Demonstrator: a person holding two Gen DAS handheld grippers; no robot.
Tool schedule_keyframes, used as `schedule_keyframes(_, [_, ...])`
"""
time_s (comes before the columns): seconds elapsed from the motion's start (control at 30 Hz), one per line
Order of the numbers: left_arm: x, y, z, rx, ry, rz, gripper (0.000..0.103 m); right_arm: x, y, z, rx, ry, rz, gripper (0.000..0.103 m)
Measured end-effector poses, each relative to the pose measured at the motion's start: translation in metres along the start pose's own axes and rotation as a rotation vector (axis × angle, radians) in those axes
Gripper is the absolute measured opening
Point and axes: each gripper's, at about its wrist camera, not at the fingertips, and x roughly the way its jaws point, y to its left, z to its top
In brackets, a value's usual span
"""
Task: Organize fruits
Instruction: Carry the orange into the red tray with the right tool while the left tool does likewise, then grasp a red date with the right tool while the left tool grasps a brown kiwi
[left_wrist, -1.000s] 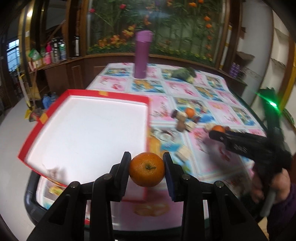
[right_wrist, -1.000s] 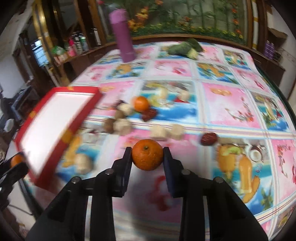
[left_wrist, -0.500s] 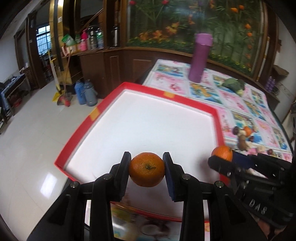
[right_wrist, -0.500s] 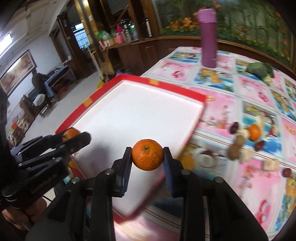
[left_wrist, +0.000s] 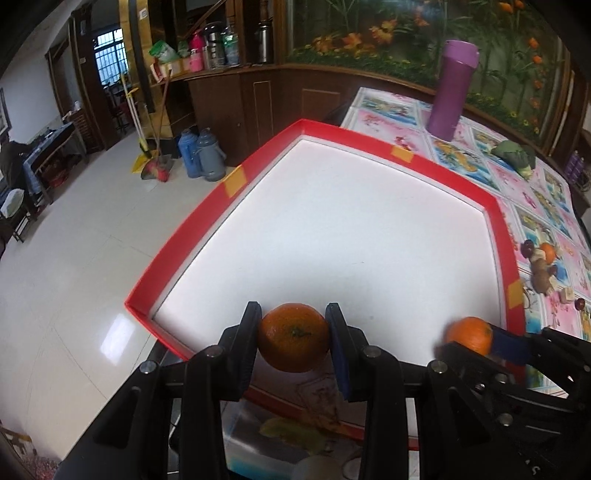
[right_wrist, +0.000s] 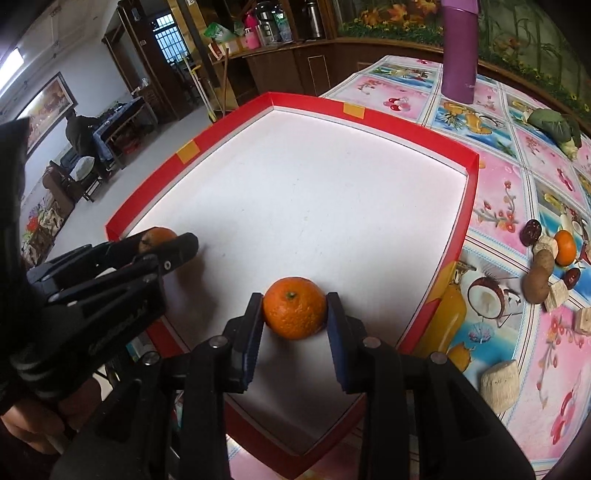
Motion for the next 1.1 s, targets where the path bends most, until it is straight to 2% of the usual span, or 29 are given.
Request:
schedule_keyframes(0.1, [-0.003,0.005,0.001,-0.015,-0.001,0.019,0.041,0.000,0.000,-0.001,-0.014,0.017,-0.008,0.041])
schedule_keyframes(0.17, [-0.007,0.006,0.001,-0.028,-0.004,0.017,0.043,-0.002,0.002,-0.002,-0.030,0.021,-0.010,0.052])
schedule_keyframes(0.37, [-0.033,-0.005,0.001,-0.012,-0.070,0.007,0.052,-0.046,-0.011,-0.010,-0.038,-0.143,-0.001,0.053])
schedule_keyframes(0.6, [-0.056,-0.041,-0.003,0.056,-0.103,-0.072,0.057,-0.088,-0.079,-0.033,0.075,-0.237,-0.085,0.060])
schedule_keyframes(0.9, [-0.066,-0.112,-0.014,0.216,-0.089,-0.159,0.057,-0.132,-0.181,-0.088,0.298,-0.263,-0.198,0.060])
schedule_keyframes(1.1, [-0.055,-0.153,-0.012,0.313,-0.053,-0.219,0.057,-0.147,-0.231,-0.104,0.397,-0.275,-0.267,0.060])
